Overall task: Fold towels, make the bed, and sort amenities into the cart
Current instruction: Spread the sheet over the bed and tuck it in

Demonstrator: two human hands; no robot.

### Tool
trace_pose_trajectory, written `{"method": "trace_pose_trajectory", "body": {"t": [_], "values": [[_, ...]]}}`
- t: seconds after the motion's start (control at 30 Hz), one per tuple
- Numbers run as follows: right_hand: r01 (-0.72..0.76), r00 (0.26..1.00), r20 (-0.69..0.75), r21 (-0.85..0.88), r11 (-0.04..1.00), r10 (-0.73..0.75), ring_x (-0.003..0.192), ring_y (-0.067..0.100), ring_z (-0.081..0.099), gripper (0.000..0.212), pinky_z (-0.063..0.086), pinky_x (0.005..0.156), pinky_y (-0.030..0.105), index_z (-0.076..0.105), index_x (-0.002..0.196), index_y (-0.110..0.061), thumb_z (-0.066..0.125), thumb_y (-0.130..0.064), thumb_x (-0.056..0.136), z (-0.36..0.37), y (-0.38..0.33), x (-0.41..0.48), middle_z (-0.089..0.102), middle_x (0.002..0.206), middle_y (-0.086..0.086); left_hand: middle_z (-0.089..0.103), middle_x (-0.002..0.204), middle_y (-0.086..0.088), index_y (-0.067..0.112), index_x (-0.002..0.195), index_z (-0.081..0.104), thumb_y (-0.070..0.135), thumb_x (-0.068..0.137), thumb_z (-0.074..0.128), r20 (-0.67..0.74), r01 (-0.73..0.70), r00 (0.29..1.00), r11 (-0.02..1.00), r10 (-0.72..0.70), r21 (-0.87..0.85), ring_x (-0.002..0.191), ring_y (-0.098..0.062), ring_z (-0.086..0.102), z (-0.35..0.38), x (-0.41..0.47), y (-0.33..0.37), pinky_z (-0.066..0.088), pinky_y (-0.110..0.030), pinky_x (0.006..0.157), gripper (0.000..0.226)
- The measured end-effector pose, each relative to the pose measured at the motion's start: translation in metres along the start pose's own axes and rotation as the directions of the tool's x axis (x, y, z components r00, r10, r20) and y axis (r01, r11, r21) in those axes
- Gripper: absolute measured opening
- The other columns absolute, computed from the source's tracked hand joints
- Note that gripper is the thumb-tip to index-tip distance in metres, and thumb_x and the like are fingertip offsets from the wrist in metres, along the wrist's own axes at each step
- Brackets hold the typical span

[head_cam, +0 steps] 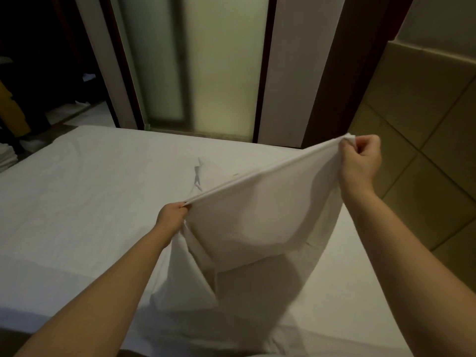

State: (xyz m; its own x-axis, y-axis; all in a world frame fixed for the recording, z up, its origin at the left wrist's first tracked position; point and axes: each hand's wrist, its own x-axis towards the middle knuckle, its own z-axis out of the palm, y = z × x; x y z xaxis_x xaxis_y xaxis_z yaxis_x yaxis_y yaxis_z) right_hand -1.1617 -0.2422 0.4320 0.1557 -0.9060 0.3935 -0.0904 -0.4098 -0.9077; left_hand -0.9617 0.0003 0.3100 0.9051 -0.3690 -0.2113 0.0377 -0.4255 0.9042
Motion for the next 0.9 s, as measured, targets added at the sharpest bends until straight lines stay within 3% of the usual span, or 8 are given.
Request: {"method": "trace_pose_trajectory", "body": {"t": [0.1, 0.2, 0.33, 0.47, 0.57, 0.63, 0.8, 0.9], "values": [[-0.041, 0.992, -0.124, -0.022, 0.999, 0.038, 0.072, 0.003, 0.042, 0.007, 0.037, 0.065, 0.016, 0.042, 0.099, -0.014, 0.046, -0.020, 0.097, -0.007, 0.000, 0.010, 0.045, 0.088, -0.005, 0.063, 0.058, -0.002, 0.000, 0.074, 0.071, 0.000, 0.093, 0.051, 0.242, -0.069, 0.966, 0.993, 0.090, -0.095, 0.061, -0.016, 0.057, -0.038, 0.006, 0.038, 0.047, -0.017, 0.056, 0.028], [-0.062, 0.985, -0.162, -0.036, 0.997, 0.055, 0.074, 0.002, 0.043, 0.008, 0.038, 0.069, 0.017, 0.040, 0.106, -0.016, 0.042, -0.017, 0.098, -0.011, -0.011, 0.007, 0.044, 0.097, -0.003, 0.068, 0.070, 0.000, 0.006, 0.076, 0.075, 0.013, 0.090, 0.060, 0.534, -0.154, 0.842, 0.983, 0.079, 0.097, 0.069, -0.008, 0.064, -0.067, 0.003, 0.068, 0.051, -0.016, 0.063, 0.021], [0.078, 0.983, 0.181, -0.203, 0.976, -0.041, 0.072, 0.012, 0.048, 0.028, 0.038, 0.061, 0.021, 0.045, 0.121, -0.013, 0.043, -0.007, 0.094, 0.008, -0.026, -0.038, 0.049, 0.086, 0.001, 0.067, 0.076, 0.003, 0.015, 0.078, 0.075, 0.020, 0.086, 0.067, 0.593, -0.321, 0.795, 0.920, 0.131, 0.227, 0.078, -0.013, 0.059, -0.048, -0.009, 0.067, 0.046, -0.015, 0.073, 0.012], [0.389, 0.645, 0.764, -0.356, 0.849, 0.025, 0.066, 0.000, 0.050, 0.027, 0.037, 0.062, 0.017, 0.056, 0.111, -0.035, 0.066, -0.031, 0.086, 0.049, -0.032, -0.107, 0.053, 0.072, -0.013, 0.054, 0.063, -0.001, 0.011, 0.066, 0.072, 0.012, 0.081, 0.070, 0.703, -0.444, 0.696, 0.859, 0.149, 0.257, 0.068, -0.015, 0.045, -0.027, -0.024, 0.058, 0.035, -0.024, 0.065, 0.015], [0.454, 0.401, 0.897, -0.372, 0.810, 0.187, 0.082, 0.004, 0.055, 0.059, 0.045, 0.077, 0.022, 0.053, 0.125, -0.038, 0.074, -0.053, 0.072, 0.074, -0.029, -0.139, 0.058, 0.087, -0.016, 0.051, 0.061, -0.004, 0.012, 0.062, 0.066, 0.014, 0.080, 0.070, 0.722, -0.461, 0.677, 0.848, 0.146, 0.261, 0.066, -0.015, 0.045, -0.025, -0.029, 0.053, 0.036, -0.026, 0.065, 0.019], [0.472, 0.333, 0.906, -0.400, 0.785, 0.262, 0.088, 0.012, 0.058, 0.057, 0.048, 0.080, 0.030, 0.059, 0.118, -0.030, 0.077, -0.053, 0.069, 0.085, -0.023, -0.148, 0.064, 0.095, -0.010, 0.059, 0.056, 0.012, 0.014, 0.067, 0.070, 0.015, 0.081, 0.071, 0.734, -0.493, 0.661, 0.828, 0.158, 0.266, 0.062, -0.002, 0.054, -0.027, -0.031, 0.049, 0.041, -0.018, 0.066, 0.013], [0.553, 0.375, 0.899, -0.414, 0.723, 0.227, 0.063, 0.015, 0.046, 0.036, 0.032, 0.055, 0.030, 0.054, 0.066, -0.022, 0.074, -0.050, 0.074, 0.095, -0.017, -0.148, 0.050, 0.061, -0.003, 0.061, 0.066, 0.003, 0.017, 0.070, 0.072, 0.029, 0.088, 0.065, 0.642, -0.521, 0.726, 0.807, 0.248, 0.277, 0.062, -0.008, 0.049, -0.034, -0.035, 0.036, 0.039, -0.019, 0.061, 0.022], [0.553, 0.422, 0.889, -0.409, 0.726, 0.179, 0.061, 0.014, 0.044, 0.037, 0.030, 0.052, 0.028, 0.046, 0.060, -0.025, 0.068, -0.044, 0.082, 0.094, -0.020, -0.147, 0.049, 0.060, -0.004, 0.062, 0.072, -0.011, 0.008, 0.068, 0.066, 0.025, 0.092, 0.054, 0.515, -0.566, 0.772, 0.771, 0.372, 0.292, 0.065, -0.017, 0.050, -0.027, -0.043, 0.025, 0.039, -0.030, 0.062, 0.032]]}}
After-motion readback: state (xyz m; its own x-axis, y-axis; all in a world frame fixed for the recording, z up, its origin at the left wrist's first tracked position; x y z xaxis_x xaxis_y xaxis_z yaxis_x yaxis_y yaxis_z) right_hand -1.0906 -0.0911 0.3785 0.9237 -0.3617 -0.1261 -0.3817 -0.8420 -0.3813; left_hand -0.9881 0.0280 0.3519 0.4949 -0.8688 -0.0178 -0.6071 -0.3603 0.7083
